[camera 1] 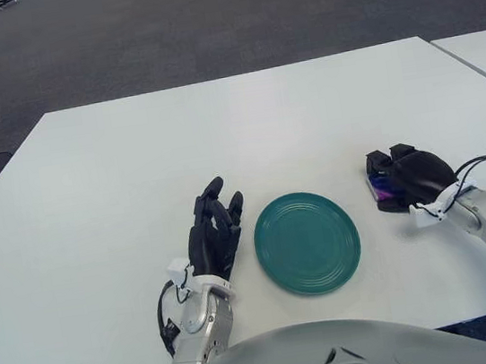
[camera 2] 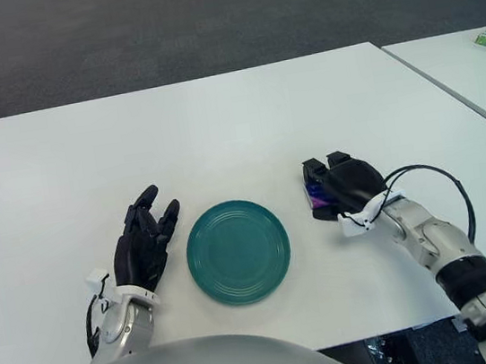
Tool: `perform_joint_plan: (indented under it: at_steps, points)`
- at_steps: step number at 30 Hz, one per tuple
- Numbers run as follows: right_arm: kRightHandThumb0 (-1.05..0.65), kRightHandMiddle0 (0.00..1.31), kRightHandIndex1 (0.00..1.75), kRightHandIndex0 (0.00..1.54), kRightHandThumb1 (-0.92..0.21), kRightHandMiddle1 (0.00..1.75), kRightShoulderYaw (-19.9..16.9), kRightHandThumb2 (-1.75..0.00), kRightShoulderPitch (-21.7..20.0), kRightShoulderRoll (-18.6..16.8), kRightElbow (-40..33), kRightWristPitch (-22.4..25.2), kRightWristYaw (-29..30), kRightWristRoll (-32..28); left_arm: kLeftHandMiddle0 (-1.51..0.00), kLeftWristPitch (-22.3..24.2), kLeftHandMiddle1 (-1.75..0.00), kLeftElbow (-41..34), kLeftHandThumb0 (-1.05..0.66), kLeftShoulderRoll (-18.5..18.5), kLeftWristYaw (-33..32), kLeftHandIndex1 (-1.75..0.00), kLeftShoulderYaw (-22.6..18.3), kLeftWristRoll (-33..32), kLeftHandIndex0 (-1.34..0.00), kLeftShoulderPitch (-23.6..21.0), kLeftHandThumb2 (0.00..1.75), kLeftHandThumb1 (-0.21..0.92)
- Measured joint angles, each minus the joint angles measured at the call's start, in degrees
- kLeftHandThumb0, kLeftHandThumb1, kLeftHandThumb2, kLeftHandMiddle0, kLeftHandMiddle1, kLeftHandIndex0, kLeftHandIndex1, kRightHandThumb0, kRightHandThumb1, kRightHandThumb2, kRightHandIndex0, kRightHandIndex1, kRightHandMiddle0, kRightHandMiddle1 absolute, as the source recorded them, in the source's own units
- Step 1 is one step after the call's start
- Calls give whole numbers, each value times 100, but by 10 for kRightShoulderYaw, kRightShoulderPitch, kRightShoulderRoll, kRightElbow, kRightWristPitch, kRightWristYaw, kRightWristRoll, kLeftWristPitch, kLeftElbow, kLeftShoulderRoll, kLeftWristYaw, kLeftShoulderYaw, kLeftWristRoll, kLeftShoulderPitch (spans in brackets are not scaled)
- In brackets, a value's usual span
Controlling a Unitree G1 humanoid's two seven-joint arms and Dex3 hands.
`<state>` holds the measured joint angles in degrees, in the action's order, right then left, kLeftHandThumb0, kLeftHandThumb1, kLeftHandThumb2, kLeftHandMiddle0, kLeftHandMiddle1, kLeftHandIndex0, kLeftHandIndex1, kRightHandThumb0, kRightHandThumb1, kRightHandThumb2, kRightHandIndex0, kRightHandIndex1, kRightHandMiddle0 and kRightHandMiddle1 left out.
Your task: Put the gum into the plate.
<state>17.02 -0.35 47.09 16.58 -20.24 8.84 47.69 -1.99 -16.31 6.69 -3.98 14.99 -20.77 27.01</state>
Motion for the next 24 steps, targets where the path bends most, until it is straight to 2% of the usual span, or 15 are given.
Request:
perform_joint_plan:
  at_steps: [2,7,12,17,24]
  points:
    - [-37,28,175,80,-79,175,-6,-71,13,9,-21,2,-12,-8,-47,0,0,0,-72,0,0,-81,0,0,-4,0,80,92]
    - [-37,29,175,83,-78,175,-25,-71,34,30,-95,16,-91,-40,-48,4,-1,-1,-72,0,0,-81,-2,0,-4,1,80,92]
    - [-38,32,175,88,-73,175,-40,-79,37,31,-172,39,-176,-62,-47,7,0,-2,-72,0,0,-81,-2,3,-4,1,81,92]
    - [-39,36,175,92,-67,175,-71,-87,13,18,-250,62,-216,-83,-47,10,0,-3,-72,1,0,-82,-3,6,-5,1,81,92]
    - [-40,40,175,100,-60,175,-134,-95,-29,-15,-344,96,-225,-126,-50,10,-2,-3,-71,1,-1,-82,-3,11,-6,1,81,92]
